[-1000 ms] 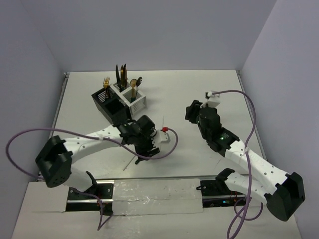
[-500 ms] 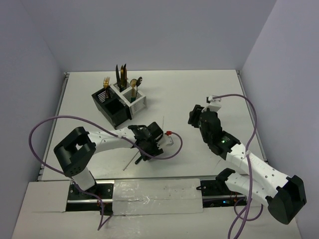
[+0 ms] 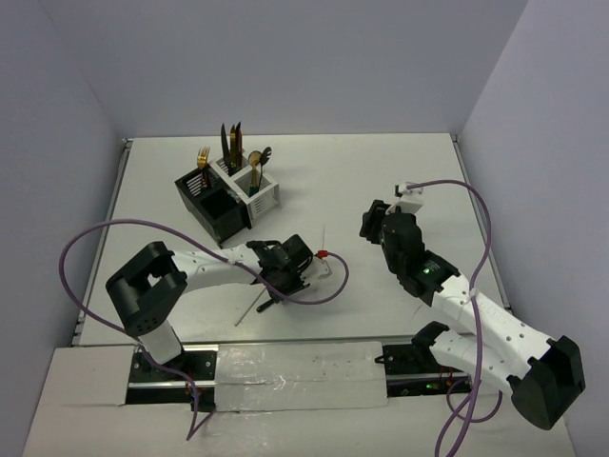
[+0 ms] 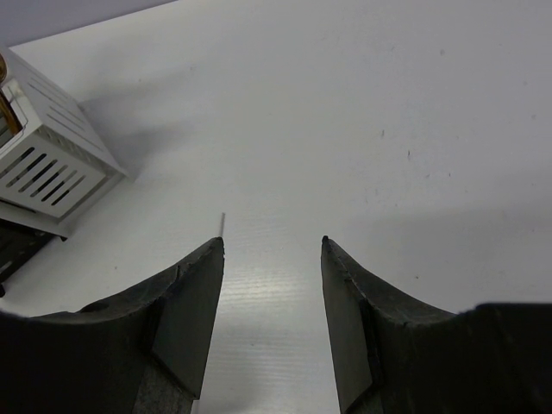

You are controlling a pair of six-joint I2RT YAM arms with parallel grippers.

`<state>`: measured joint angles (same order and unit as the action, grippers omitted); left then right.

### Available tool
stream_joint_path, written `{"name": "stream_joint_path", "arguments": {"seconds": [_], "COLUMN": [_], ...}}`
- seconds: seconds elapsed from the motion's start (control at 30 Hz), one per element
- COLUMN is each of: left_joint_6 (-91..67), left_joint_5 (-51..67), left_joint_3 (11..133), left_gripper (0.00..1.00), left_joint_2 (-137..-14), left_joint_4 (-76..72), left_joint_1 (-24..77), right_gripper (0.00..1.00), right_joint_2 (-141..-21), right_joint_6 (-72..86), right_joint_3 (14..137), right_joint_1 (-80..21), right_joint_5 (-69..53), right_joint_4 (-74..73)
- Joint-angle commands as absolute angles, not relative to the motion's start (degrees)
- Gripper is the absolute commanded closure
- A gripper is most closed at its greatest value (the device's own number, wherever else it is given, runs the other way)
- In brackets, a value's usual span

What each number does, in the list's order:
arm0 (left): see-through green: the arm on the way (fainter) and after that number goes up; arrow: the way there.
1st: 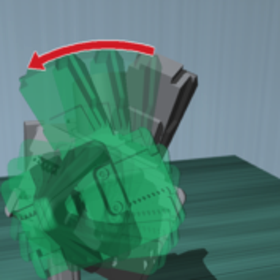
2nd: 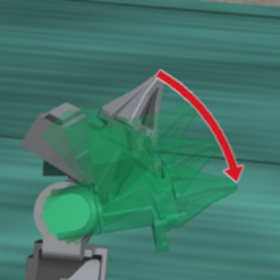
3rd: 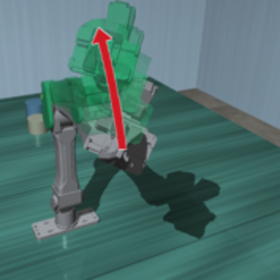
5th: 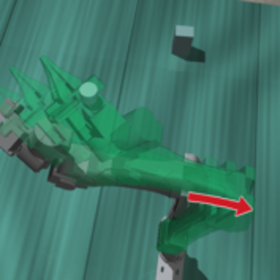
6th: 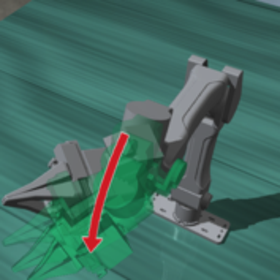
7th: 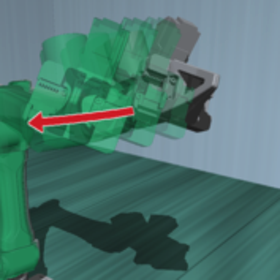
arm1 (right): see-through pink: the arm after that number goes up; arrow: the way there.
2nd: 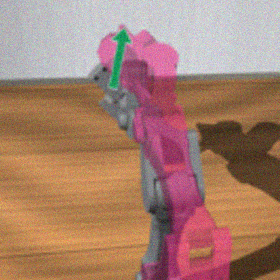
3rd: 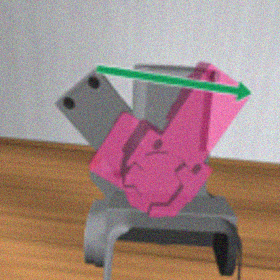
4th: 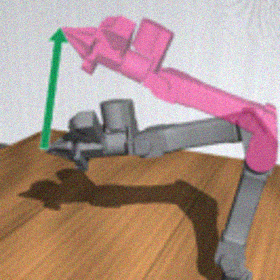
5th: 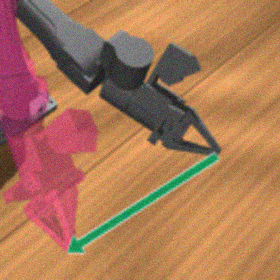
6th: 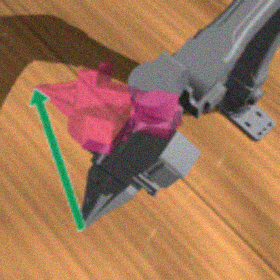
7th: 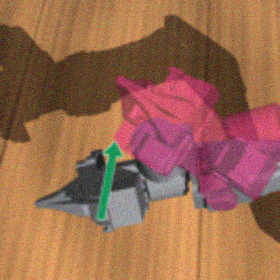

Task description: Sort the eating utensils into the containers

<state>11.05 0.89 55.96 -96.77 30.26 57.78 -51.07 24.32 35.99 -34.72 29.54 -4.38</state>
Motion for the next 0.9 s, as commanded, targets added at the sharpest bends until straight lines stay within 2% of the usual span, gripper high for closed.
{"name": "stream_joint_path", "arguments": {"seconds": [0.0, 0.2, 0.37, 0.5, 0.67, 0.87], "left_joint_6": [11.08, 10.02, 9.58, 9.93, 8.62, 4.67], "left_joint_5": [-0.53, -0.53, -0.53, -0.53, -0.53, -0.53], "left_joint_3": [55.46, 56.69, 57.65, 58.10, 59.85, 63.54], "left_gripper": [0.70, 0.80, 0.99, 1.00, 1.00, 1.00], "left_joint_2": [-98.61, -98.61, -98.62, -94.15, -84.66, -72.36], "left_joint_4": [29.71, 29.71, 29.36, 28.39, 24.35, 17.34], "left_joint_1": [57.83, 57.83, 57.75, 57.48, 54.76, 43.62], "right_gripper": [0.44, 0.44, 0.39, 0.39, 0.39, 0.39], "right_joint_2": [-49.92, -49.48, -54.65, -63.70, -67.41, -65.83], "right_joint_6": [23.56, 23.90, 26.45, 27.77, 28.21, 27.51], "right_joint_3": [36.30, 36.12, 36.56, 40.15, 40.61, 40.52], "right_joint_1": [-34.37, -34.37, -31.14, -25.15, -24.79, -24.70], "right_joint_5": [31.29, 30.94, 28.40, 15.33, 13.80, 13.01], "right_joint_4": [-3.52, -3.43, -6.40, -10.98, -9.85, -7.91]}}
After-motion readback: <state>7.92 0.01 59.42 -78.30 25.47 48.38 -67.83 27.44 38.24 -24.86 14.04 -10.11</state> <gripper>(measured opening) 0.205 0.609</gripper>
